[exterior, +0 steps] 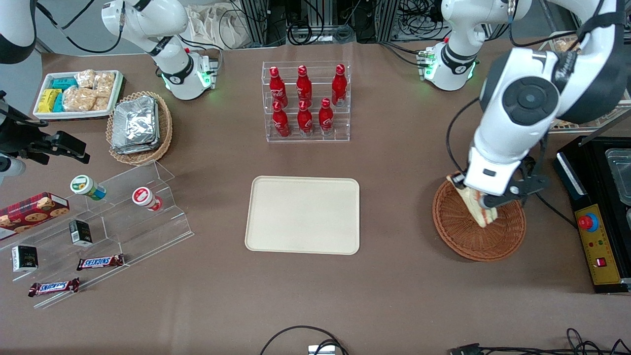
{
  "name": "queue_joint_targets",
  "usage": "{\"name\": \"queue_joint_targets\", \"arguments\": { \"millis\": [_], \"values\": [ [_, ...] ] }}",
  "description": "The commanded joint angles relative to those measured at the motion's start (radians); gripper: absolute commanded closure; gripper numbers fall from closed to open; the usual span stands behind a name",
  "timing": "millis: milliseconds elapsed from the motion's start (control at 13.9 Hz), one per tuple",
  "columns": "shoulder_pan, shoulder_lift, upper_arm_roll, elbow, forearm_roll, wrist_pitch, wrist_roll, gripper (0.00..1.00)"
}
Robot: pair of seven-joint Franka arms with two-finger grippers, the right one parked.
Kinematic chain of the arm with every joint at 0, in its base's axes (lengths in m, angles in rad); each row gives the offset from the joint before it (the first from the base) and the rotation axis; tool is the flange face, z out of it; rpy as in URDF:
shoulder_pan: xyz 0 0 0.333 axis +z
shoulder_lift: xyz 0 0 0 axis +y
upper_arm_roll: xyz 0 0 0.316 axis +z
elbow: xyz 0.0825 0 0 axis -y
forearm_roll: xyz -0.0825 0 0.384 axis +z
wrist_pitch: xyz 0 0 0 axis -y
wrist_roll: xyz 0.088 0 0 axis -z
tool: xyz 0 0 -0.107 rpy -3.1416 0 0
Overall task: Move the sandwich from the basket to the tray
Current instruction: 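Lift the sandwich with the left gripper and carry it over the cream tray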
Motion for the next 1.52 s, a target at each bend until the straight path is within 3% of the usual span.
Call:
{"name": "queue_joint_targets", "arguments": {
  "millis": [0, 216, 433, 577, 649, 794, 938, 1299, 1443],
  "values": [
    [0.001, 0.030, -0.078, 0.080, 0.005, -0.047, 0.053, 0.98],
    [0.001, 0.073, -0.193, 0.111, -0.024, -0.033, 0.059, 0.95],
    [0.000, 0.171, -0.298, 0.154, -0.009, -0.006, 0.058, 0.92],
    [-0.002, 0.214, -0.307, 0.143, -0.009, 0.060, 0.064, 0.92],
    [-0.050, 0.258, -0.315, 0.143, 0.018, 0.082, 0.070, 0.91],
    [-0.142, 0.377, -0.307, 0.148, 0.163, 0.094, 0.036, 0.89],
    [-0.143, 0.456, -0.307, 0.155, 0.216, 0.164, 0.001, 0.89],
    [-0.146, 0.556, -0.283, 0.152, 0.225, 0.318, -0.005, 0.89],
    [-0.166, 0.596, -0.258, 0.152, 0.268, 0.372, -0.033, 0.89]
  ]
}}
